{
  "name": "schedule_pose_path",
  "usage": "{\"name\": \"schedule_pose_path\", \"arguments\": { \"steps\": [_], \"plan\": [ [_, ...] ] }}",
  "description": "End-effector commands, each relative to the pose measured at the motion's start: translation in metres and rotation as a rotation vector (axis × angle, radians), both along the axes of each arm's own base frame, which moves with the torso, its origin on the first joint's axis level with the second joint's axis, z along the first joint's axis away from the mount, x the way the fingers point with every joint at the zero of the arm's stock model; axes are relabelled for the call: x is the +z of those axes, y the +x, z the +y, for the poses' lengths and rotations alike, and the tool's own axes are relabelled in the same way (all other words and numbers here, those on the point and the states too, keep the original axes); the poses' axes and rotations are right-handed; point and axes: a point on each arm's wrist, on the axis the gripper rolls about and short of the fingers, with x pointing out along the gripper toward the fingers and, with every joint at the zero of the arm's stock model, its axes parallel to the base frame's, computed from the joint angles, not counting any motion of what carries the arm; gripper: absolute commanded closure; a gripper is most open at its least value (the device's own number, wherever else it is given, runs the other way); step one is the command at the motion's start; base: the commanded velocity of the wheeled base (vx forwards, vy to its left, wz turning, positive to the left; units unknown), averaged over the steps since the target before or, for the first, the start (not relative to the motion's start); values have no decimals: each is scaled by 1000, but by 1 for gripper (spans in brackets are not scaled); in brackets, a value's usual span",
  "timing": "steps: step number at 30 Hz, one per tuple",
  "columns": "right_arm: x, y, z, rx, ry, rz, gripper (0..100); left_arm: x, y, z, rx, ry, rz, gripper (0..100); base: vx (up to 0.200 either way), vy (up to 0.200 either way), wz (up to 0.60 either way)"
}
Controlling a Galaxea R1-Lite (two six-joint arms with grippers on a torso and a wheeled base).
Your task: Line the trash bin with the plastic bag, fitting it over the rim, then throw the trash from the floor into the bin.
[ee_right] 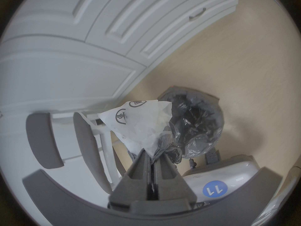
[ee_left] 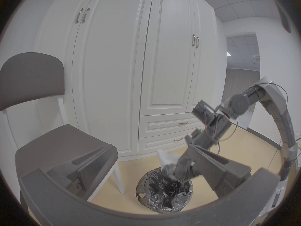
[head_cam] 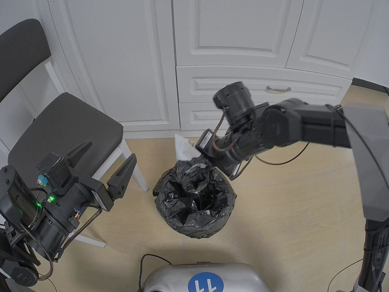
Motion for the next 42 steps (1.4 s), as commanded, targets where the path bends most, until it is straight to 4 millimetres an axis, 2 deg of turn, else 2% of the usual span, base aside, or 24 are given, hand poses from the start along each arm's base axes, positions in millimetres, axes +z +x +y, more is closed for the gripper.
{"name": "schedule_pose_path", "arguments": {
  "steps": [1,9,11,17,23,26,35,39,42],
  "plan": [
    [-50,4,28,21,-52,70,100,3,2,5,29,2,-16,0,0,0,0],
    [-70,16,29,-4,-68,85,100,4,8,11,65,1,-19,0,0,0,0],
    [-86,22,32,-25,-100,92,100,4,8,10,65,3,-16,0,0,0,0],
    [-112,34,29,-61,-141,113,100,1,9,10,65,10,-6,0,0,0,0],
    [-127,40,25,-79,-162,136,100,0,9,10,65,12,-4,0,0,0,0],
    [-145,42,25,-89,-192,157,100,0,9,10,65,13,-3,0,0,0,0],
    [-156,29,42,-43,-217,173,100,0,9,10,65,13,-3,0,0,0,0],
    [-140,17,51,-6,-209,156,100,0,9,10,65,13,0,0,0,0,0],
    [-141,10,55,17,-212,162,100,-1,9,10,65,15,3,0,0,0,0]
  ]
}}
